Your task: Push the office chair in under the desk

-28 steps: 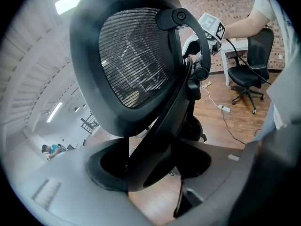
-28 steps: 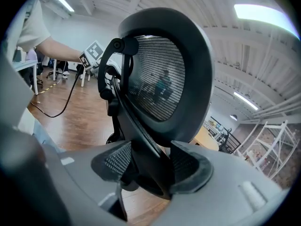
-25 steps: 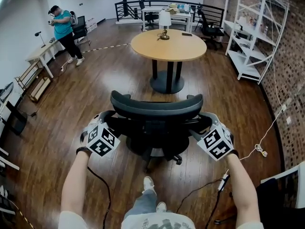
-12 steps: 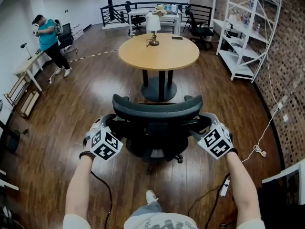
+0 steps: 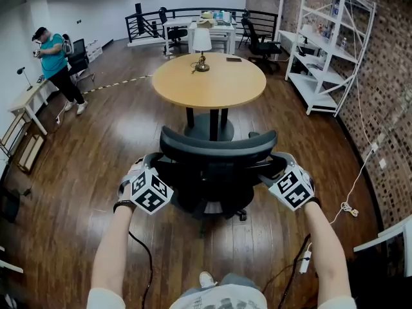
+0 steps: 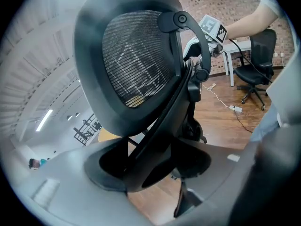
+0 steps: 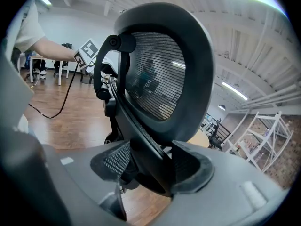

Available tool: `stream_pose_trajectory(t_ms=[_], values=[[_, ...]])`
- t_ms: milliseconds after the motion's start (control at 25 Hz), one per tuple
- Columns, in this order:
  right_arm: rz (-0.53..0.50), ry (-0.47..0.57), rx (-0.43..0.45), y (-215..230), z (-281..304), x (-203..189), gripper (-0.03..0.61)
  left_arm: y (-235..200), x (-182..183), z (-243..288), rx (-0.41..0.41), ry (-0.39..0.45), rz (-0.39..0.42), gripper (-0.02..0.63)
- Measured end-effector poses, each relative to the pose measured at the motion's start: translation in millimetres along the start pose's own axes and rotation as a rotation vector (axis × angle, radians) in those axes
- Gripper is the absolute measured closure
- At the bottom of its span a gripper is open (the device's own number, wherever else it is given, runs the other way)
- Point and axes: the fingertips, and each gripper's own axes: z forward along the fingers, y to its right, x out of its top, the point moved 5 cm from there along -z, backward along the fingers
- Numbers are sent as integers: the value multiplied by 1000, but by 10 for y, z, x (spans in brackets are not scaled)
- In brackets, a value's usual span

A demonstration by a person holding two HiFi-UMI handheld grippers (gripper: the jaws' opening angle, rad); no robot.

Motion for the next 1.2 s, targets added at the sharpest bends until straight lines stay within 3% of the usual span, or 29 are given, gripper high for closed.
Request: stream_pose_trajectory(t_ms=[1200], values=[[-9, 24, -11, 1379, 1396, 240, 307, -1278, 356, 1506, -10, -40, -14, 311]])
